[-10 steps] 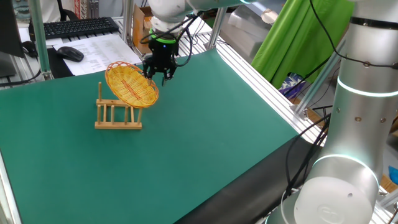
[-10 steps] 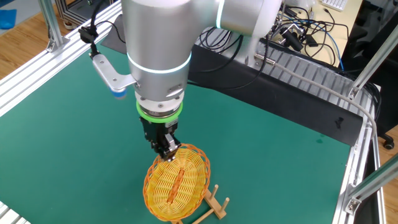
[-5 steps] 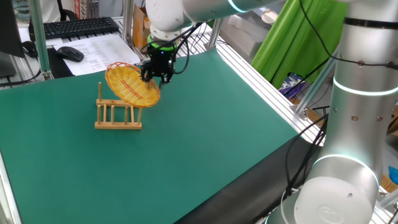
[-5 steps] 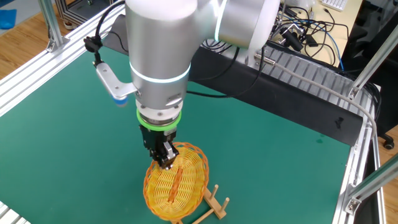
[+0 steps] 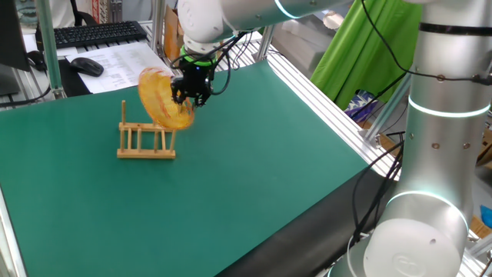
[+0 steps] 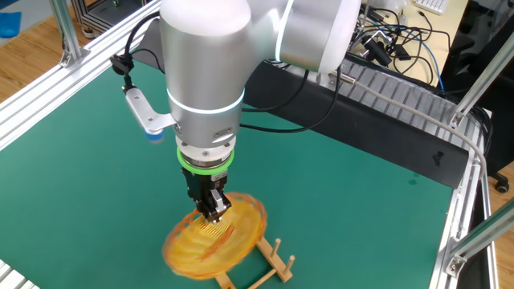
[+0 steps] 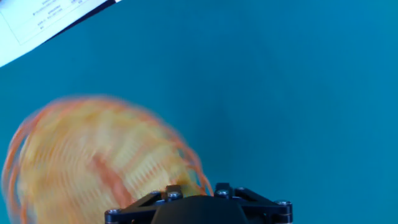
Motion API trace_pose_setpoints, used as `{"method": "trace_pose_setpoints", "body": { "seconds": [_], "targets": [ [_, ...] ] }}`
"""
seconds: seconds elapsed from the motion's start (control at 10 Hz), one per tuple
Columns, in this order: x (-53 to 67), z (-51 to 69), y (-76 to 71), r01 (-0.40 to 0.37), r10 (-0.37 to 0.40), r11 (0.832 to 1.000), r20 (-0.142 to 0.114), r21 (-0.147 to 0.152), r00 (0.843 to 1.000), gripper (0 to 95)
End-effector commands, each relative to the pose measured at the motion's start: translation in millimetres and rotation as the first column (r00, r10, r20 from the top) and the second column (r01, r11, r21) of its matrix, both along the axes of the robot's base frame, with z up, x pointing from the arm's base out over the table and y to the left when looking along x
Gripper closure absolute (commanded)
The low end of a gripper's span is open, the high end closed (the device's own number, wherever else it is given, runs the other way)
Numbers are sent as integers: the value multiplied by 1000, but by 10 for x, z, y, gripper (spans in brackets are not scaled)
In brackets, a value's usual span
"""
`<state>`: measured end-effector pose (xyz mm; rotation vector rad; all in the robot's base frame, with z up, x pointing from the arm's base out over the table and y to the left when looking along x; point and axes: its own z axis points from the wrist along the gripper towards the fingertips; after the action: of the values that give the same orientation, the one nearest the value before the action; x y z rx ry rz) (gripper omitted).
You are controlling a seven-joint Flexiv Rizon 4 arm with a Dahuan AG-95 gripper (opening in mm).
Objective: Put the dish on the dish rack
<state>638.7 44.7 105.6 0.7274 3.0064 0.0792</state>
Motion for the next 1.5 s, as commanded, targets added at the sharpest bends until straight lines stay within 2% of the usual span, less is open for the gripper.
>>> {"method": "trace_pose_setpoints", "body": {
  "seconds": [0.1, 0.2, 0.5, 0.7, 0.8, 1.0, 1.3, 1.4, 1.5],
  "targets": [
    [9, 16, 54, 14, -14, 1000, -7, 1, 1000, 950],
    [-8, 67, 143, 24, -24, 1000, -11, -8, 1000, 950],
    [-71, 220, 237, 34, -34, 999, -33, -9, 999, 950],
    [-119, 320, 278, 30, -31, 999, -56, -14, 998, 950],
    [-145, 367, 317, 25, -27, 999, -78, -21, 997, 950],
    [-186, 423, 428, 2, -9, 998, -103, -67, 995, 950],
    [-262, 518, 557, -8, -5, 996, -136, -91, 991, 950],
    [-285, 545, 587, -24, 6, 994, -166, -105, 986, 950],
    [-294, 556, 598, -31, 12, 994, -178, -107, 984, 950]
  ]
}}
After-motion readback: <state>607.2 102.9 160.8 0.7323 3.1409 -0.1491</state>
